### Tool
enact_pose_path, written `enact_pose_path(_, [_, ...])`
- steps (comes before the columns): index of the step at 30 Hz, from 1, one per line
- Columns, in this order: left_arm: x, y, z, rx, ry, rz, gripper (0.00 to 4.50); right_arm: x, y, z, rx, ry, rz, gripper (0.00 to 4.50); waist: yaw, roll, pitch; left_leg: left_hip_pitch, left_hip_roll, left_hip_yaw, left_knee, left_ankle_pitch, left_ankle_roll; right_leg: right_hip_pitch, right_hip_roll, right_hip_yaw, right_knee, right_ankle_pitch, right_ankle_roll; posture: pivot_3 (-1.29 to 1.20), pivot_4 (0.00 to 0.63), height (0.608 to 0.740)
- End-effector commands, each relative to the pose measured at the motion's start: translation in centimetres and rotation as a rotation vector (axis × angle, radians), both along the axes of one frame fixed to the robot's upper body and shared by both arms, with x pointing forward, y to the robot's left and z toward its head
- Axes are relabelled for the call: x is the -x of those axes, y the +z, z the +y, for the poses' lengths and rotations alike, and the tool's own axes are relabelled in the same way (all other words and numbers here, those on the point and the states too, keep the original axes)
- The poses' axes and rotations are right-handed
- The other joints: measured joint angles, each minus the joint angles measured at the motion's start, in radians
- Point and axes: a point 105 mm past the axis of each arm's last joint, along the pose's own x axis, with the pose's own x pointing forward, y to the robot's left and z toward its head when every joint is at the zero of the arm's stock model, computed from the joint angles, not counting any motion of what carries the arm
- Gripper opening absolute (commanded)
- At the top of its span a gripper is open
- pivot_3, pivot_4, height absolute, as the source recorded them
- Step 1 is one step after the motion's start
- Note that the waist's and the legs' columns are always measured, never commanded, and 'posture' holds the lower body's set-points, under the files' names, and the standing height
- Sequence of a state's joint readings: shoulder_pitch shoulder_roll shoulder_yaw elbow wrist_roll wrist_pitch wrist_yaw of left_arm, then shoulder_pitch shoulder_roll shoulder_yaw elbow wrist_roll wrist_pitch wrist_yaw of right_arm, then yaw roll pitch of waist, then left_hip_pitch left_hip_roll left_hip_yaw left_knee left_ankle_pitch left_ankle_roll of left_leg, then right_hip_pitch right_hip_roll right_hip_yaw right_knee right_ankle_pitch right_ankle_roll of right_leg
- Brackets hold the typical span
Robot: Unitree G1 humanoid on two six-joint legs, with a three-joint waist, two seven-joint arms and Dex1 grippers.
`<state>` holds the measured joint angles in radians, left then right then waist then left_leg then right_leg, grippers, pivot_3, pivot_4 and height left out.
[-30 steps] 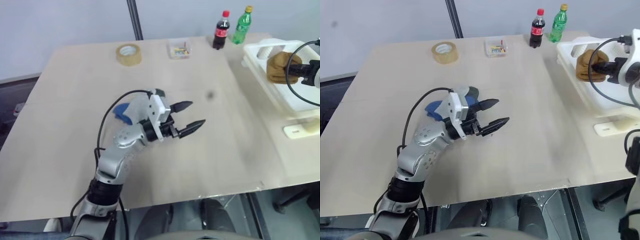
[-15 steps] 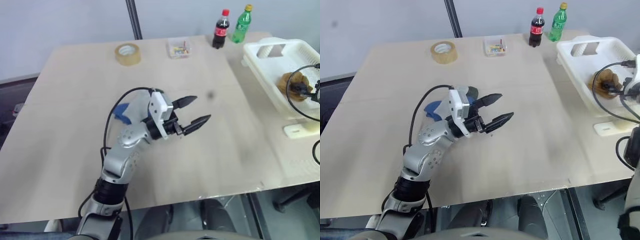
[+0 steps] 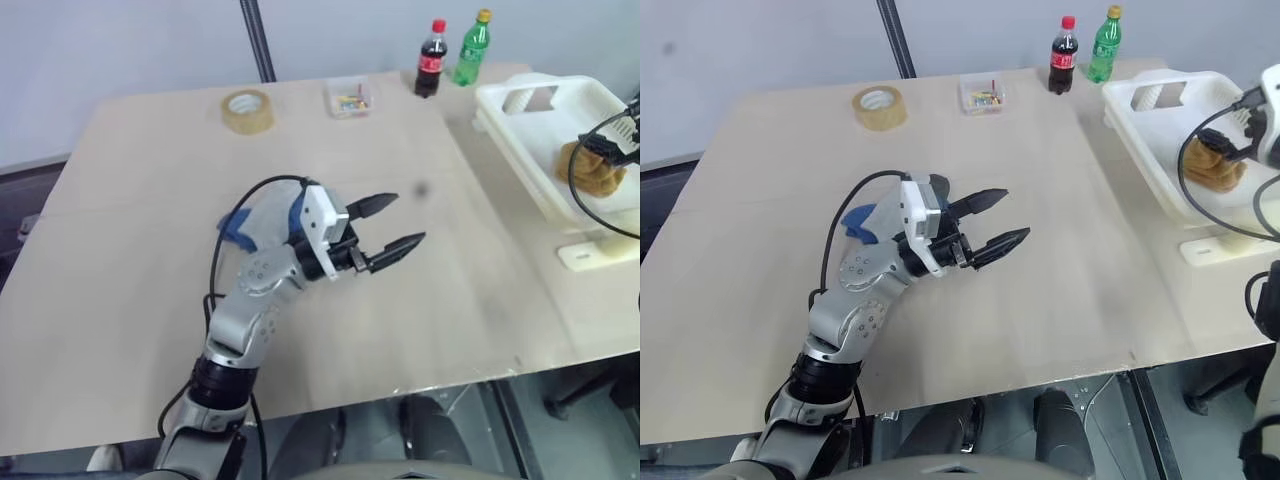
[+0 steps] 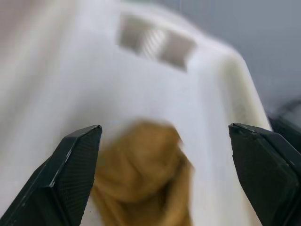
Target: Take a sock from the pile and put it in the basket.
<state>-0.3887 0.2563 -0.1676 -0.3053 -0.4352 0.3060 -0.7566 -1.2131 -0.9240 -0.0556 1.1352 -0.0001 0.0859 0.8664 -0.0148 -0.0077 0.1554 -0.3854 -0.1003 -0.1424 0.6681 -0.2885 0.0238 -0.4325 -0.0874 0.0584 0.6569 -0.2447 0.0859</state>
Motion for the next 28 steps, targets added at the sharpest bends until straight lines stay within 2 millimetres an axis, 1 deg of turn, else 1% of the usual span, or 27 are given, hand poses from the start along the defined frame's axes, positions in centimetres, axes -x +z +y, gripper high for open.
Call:
enact_pose_path(1, [0.5, 0.8, -0.1, 0.010, -0.019, -0.042, 3.81, 0.7, 3.5, 2.8, -0.090, 0.171, -0.102, 4.49, 0.001, 0.000, 0.000, 0.000, 0.000, 0.000, 0.000, 0.000, 0.000, 0.000, 0.000, 0.000, 0.000, 0.000, 0.000, 0.00, 0.150, 0.740])
enact_pose_path(2, [0.5, 0.8, 0.1, 0.008, -0.015, -0.042, 3.81, 1.0, 3.8, 4.0, -0.122, 0.246, -0.115, 4.49, 0.001, 0.000, 0.000, 0.000, 0.000, 0.000, 0.001, 0.000, 0.000, 0.000, 0.000, 0.000, 0.000, 0.000, 0.000, 0.00, 0.150, 0.740])
enact_pose_path(3, [0.4, 0.8, 0.2, 0.007, -0.006, -0.039, 3.81, 1.6, 3.7, 5.8, -0.156, 0.349, -0.109, 4.49, 0.000, 0.000, 0.000, 0.000, 0.000, 0.000, 0.001, 0.000, 0.000, 0.000, 0.000, 0.000, 0.000, 0.000, 0.000, 0.00, 0.150, 0.740])
enact_pose_path(4, [0.3, 0.7, 0.5, 0.004, 0.005, -0.035, 3.81, 2.3, 3.2, 7.4, -0.183, 0.431, -0.083, 4.49, 0.002, 0.000, 0.000, 0.000, 0.000, 0.000, 0.001, 0.000, 0.000, 0.000, 0.000, 0.000, 0.000, 0.000, 0.000, 0.00, 0.150, 0.740])
enact_pose_path(5, [0.2, 0.6, 0.8, -0.001, 0.023, -0.030, 3.81, 3.0, 2.2, 8.9, -0.200, 0.506, -0.053, 4.49, 0.002, 0.000, 0.000, 0.000, 0.000, -0.001, 0.001, 0.000, 0.000, 0.000, 0.000, -0.001, 0.000, 0.000, 0.000, 0.00, 0.150, 0.740])
enact_pose_path(6, [-0.1, 0.4, 1.4, -0.010, 0.070, -0.037, 3.81, 3.9, 0.7, 10.5, -0.213, 0.579, -0.019, 4.49, 0.003, 0.000, 0.000, 0.000, 0.001, -0.002, 0.001, 0.000, 0.000, 0.000, 0.000, -0.001, 0.000, 0.000, 0.000, 0.00, 0.150, 0.740])
enact_pose_path(7, [-0.6, 0.2, 2.1, -0.019, 0.128, -0.047, 3.81, 4.6, -0.9, 11.7, -0.222, 0.625, 0.016, 4.49, 0.003, 0.000, 0.000, -0.001, 0.001, -0.002, 0.001, 0.000, 0.000, 0.000, 0.000, -0.001, 0.001, 0.000, 0.000, 0.00, 0.150, 0.740])
enact_pose_path(8, [-1.4, -0.1, 3.2, -0.036, 0.209, -0.051, 3.81, 5.6, -2.8, 12.9, -0.227, 0.673, 0.059, 4.49, 0.004, 0.000, 0.000, 0.000, 0.001, -0.003, 0.001, 0.000, 0.000, 0.000, 0.000, -0.002, 0.000, 0.000, 0.000, 0.00, 0.150, 0.740])
enact_pose_path(10, [-2.5, -0.8, 5.4, -0.056, 0.344, -0.043, 3.81, 7.1, -5.5, 14.4, -0.268, 0.728, 0.117, 4.49, 0.009, 0.000, -0.001, -0.001, 0.001, -0.004, 0.002, 0.000, 0.000, 0.000, -0.001, -0.003, 0.001, 0.000, 0.000, 0.00, 0.150, 0.740])
enact_pose_path(12, [-2.6, -1.3, 7.8, -0.061, 0.437, -0.018, 3.81, 8.6, -7.7, 15.4, -0.355, 0.759, 0.165, 4.49, 0.009, 0.000, 0.000, -0.001, 0.000, -0.004, 0.002, 0.000, 0.000, -0.001, -0.001, -0.002, 0.001, 0.000, 0.000, 0.00, 0.150, 0.740])
enact_pose_path(13, [-2.3, -1.6, 8.7, -0.069, 0.464, -0.006, 3.81, 9.1, -8.7, 15.6, -0.359, 0.763, 0.179, 4.49, 0.008, 0.000, 0.000, -0.001, 0.000, -0.003, 0.002, 0.000, 0.000, -0.001, -0.001, -0.002, 0.002, 0.000, 0.000, 0.00, 0.150, 0.740])
enact_pose_path(15, [-0.9, -2.8, 10.3, -0.096, 0.508, 0.048, 3.81, 9.9, -10.7, 15.6, -0.333, 0.765, 0.166, 4.49, 0.003, 0.000, 0.000, 0.000, -0.001, -0.002, 0.003, 0.000, 0.000, -0.001, -0.001, 0.000, 0.003, 0.000, 0.000, 0.00, 0.150, 0.740])
enact_pose_path(18, [0.9, -3.8, 11.4, -0.117, 0.536, 0.102, 3.81, 10.4, -12.3, 15.2, -0.287, 0.752, 0.165, 4.49, 0.005, 0.000, 0.000, 0.002, -0.001, -0.001, 0.003, 0.000, 0.000, 0.001, -0.001, 0.001, 0.004, 0.000, 0.000, 0.00, 0.150, 0.740])
enact_pose_path(20, [2.7, -4.8, 12.5, -0.125, 0.584, 0.169, 3.81, 10.5, -13.3, 14.2, -0.229, 0.739, 0.135, 4.49, 0.006, 0.000, -0.001, 0.002, 0.000, -0.002, 0.003, 0.000, 0.000, 0.001, -0.001, 0.000, 0.005, 0.000, 0.000, 0.00, 0.150, 0.740])
enact_pose_path(23, [5.3, -5.5, 14.1, -0.112, 0.664, 0.257, 3.81, 11.0, -13.6, 12.4, -0.202, 0.736, 0.089, 4.49, 0.004, 0.000, -0.001, 0.005, 0.000, -0.001, 0.002, 0.000, 0.000, 0.003, 0.000, 0.002, 0.005, 0.000, 0.000, 0.00, 0.150, 0.740])
enact_pose_path(28, [7.4, -5.7, 15.3, -0.149, 0.721, 0.289, 3.81, 11.9, -14.4, 11.2, -0.196, 0.768, 0.159, 4.49, 0.008, 0.001, -0.001, 0.007, 0.001, 0.000, 0.002, 0.000, 0.000, 0.006, 0.000, 0.001, 0.005, 0.000, 0.000, 0.00, 0.150, 0.740])
